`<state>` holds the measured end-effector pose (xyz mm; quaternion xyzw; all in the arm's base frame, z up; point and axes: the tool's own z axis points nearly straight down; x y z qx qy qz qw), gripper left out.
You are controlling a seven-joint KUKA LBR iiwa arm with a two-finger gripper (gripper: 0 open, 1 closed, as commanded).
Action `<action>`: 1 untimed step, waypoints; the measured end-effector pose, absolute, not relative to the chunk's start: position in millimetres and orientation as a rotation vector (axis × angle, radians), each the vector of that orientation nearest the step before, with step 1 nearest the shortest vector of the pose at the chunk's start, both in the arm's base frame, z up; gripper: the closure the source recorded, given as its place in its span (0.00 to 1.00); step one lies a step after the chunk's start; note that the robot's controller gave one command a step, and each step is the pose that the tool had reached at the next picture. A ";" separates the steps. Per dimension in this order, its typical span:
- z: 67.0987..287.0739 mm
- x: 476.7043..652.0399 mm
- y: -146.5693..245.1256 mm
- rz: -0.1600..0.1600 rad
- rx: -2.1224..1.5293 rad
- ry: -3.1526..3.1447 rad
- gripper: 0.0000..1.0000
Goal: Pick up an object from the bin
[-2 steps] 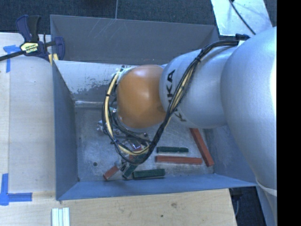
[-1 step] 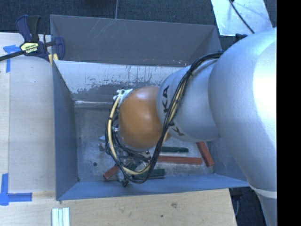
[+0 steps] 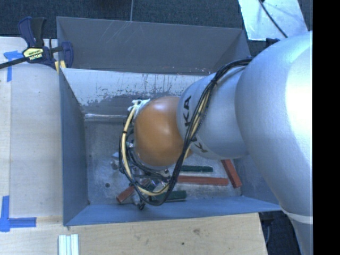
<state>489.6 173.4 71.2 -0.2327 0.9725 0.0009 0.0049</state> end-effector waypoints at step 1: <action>71.4 489.3 173.9 0.005 -0.728 3.046 1.00</action>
Offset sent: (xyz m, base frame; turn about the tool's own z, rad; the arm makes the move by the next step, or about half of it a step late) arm 0.0000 0.0000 0.0000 0.0000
